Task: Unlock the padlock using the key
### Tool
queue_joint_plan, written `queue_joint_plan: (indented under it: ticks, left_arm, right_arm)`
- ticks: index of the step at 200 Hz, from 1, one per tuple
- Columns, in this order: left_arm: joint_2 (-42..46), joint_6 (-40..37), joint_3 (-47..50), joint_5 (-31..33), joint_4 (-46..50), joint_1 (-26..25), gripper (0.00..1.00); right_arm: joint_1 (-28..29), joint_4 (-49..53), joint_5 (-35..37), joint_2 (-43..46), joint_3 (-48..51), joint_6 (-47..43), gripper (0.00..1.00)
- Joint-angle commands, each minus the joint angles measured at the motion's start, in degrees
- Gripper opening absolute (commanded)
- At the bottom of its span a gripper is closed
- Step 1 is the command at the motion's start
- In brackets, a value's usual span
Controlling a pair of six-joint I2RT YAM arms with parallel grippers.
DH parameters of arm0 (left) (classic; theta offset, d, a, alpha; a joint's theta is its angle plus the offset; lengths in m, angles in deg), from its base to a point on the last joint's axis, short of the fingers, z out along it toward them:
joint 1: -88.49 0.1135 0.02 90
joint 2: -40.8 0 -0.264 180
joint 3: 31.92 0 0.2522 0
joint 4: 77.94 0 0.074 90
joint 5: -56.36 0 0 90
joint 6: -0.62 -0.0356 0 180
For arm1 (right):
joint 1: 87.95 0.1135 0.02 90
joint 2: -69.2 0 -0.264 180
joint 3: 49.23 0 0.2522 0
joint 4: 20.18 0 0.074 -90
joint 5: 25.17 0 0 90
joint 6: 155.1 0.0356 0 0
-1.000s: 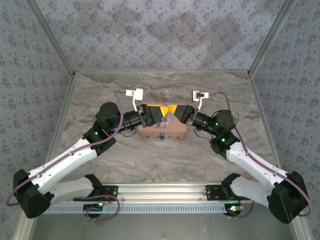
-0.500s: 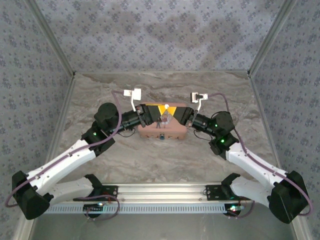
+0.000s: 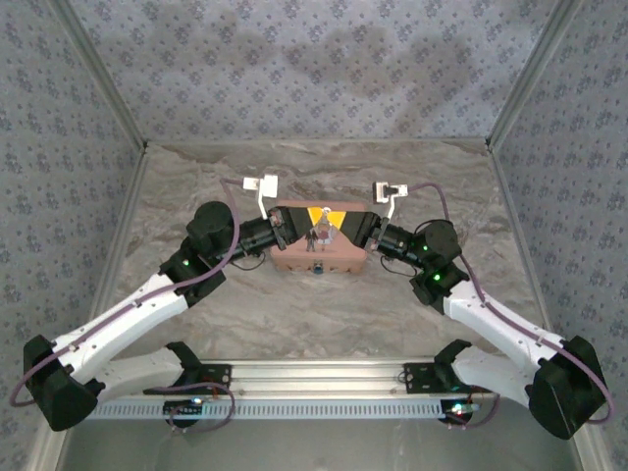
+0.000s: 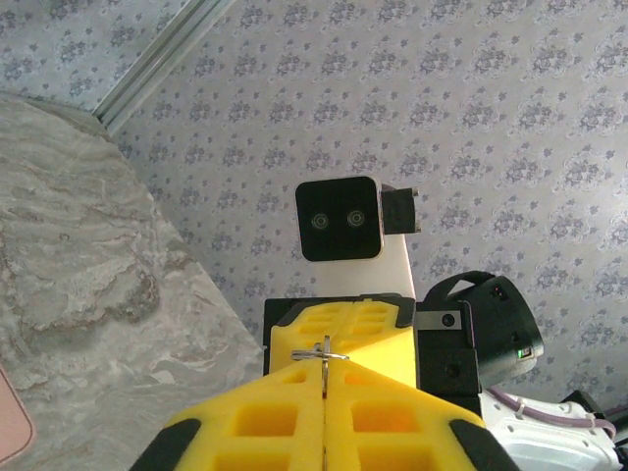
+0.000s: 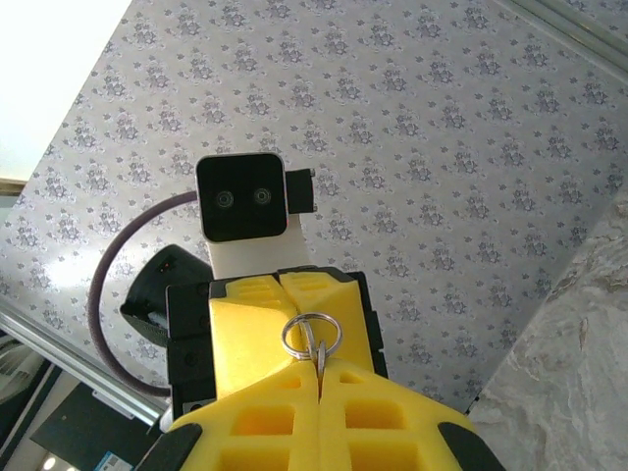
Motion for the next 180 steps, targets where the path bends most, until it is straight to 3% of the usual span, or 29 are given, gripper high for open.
queue_joint_plan:
  ticks: [1,39,49,59,65,143,180]
  left_arm:
    - [1.1,-1.0,-2.0,-1.0,-1.0,-0.5,0.01]
    - [1.5,-1.3,-1.9,-1.1,-0.7,-0.5,0.0]
    - [1.6,-1.5,-2.0,-1.2,-0.7,-0.5,0.0]
    - [1.7,-1.8,-2.1,-1.2,-0.4,-0.5,0.0]
    - [1.7,-1.9,-2.3,-1.2,0.1,-0.5,0.0]
    - [-0.4,-2.8,-4.8,-5.0,3.8,-0.5,0.0]
    - [-2.5,-3.4,-8.1,-7.8,8.8,-0.5,0.0]
  right_arm:
    - [0.6,0.6,-1.0,1.3,0.5,-1.5,0.0]
    - [0.8,5.2,-1.1,3.8,0.2,-4.7,0.0]
    - [0.8,7.7,-1.2,4.6,-0.3,-6.0,0.11]
    - [0.8,10.3,-0.3,5.8,-0.3,-7.2,0.3]
    - [0.7,11.6,0.3,6.7,-0.3,-8.0,0.35]
    - [-1.8,26.9,0.2,11.9,-6.0,-17.4,0.52]
    - [-2.2,34.9,-0.4,11.2,-9.9,-23.6,0.52]
